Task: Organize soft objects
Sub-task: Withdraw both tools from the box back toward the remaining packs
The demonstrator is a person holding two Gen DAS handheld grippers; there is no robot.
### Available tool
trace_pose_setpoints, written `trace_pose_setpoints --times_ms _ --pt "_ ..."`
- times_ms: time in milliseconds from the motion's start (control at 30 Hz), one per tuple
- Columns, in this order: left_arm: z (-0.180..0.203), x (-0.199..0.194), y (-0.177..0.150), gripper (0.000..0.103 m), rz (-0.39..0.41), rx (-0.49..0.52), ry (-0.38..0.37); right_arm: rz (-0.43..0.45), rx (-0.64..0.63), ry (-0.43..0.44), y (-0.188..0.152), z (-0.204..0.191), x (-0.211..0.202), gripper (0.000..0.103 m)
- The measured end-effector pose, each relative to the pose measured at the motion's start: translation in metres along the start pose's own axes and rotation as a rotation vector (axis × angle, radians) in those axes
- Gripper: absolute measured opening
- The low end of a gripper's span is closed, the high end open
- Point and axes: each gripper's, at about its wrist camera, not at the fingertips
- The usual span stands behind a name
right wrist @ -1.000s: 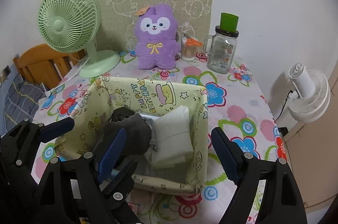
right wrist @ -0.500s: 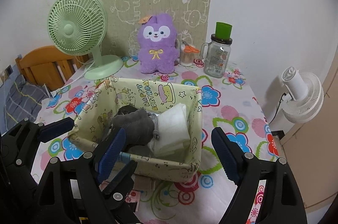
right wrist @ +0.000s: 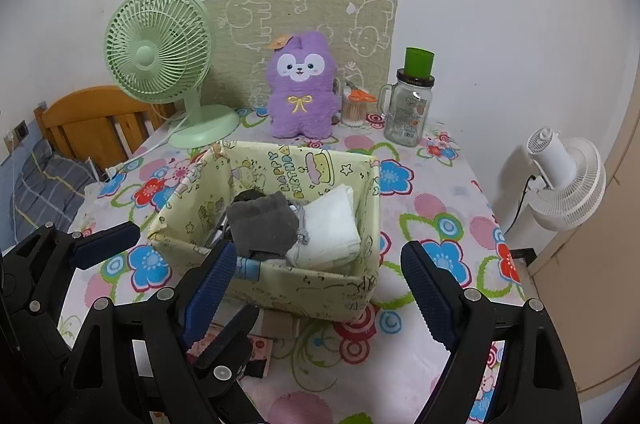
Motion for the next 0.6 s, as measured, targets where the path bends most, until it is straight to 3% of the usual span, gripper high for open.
trace_pose_setpoints --times_ms 600 --pt "0.008 -0.012 -0.023 0.097 -0.012 0.008 -0.006 0.005 -0.001 -0.012 -0.022 -0.003 -0.012 0.090"
Point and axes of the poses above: each gripper's, at about its wrist camera, not at the fingertips, and x roughly the way its jaws point, z to its right, y to its top, and after that the axes turned 7 degrees about x, right-handed
